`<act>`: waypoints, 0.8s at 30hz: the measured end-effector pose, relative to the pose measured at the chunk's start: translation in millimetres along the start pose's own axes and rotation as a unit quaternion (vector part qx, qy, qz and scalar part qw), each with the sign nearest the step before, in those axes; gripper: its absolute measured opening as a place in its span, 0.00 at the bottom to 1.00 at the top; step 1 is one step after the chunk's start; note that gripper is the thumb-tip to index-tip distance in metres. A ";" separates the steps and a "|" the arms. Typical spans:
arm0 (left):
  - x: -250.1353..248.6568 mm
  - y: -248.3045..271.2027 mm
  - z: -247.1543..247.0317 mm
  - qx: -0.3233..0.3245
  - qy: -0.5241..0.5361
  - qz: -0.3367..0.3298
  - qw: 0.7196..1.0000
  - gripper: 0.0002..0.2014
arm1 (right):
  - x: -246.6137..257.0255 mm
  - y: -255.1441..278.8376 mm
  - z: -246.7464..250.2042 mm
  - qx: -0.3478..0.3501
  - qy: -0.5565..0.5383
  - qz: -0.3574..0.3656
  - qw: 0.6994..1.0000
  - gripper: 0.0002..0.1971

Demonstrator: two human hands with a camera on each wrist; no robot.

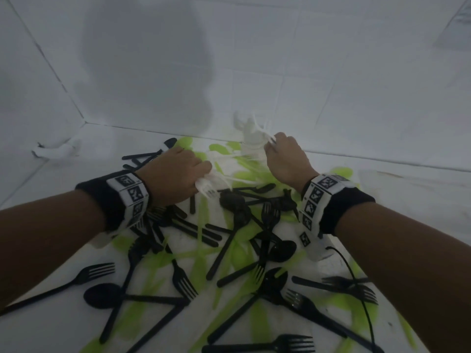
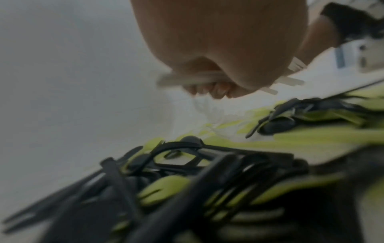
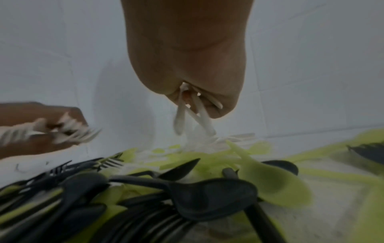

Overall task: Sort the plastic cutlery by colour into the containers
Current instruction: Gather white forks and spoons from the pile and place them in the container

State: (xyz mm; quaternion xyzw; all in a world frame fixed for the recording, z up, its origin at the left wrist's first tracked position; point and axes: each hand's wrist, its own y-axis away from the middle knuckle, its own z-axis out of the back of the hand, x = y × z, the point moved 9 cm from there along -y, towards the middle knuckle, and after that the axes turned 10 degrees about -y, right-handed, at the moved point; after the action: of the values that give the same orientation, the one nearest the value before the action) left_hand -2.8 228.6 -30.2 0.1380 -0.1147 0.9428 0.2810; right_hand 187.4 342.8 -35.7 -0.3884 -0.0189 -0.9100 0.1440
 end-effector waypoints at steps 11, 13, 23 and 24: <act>-38.6 -74.3 -57.3 0.185 0.227 0.198 0.935 0.15 | -45.8 17.2 16.3 -0.015 -0.121 -0.088 0.989 0.17; -41.4 -77.8 -58.3 0.183 0.198 0.191 0.944 0.14 | -49.7 16.5 16.0 -0.004 -0.130 -0.102 0.986 0.14; -3.0 -34.0 -30.1 0.104 0.281 0.308 0.903 0.19 | -13.1 -23.5 -13.4 0.059 0.048 0.013 0.997 0.12; 0.4 -26.0 -32.4 0.104 0.296 0.317 0.895 0.18 | -7.4 -28.3 -22.8 0.077 0.070 0.027 0.994 0.10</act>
State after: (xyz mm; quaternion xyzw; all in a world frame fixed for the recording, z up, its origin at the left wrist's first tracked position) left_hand 5.1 259.6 -56.8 -0.1630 0.0351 0.9856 -0.0276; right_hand 168.4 368.4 -54.7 -0.3117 -0.0683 -0.9265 0.1993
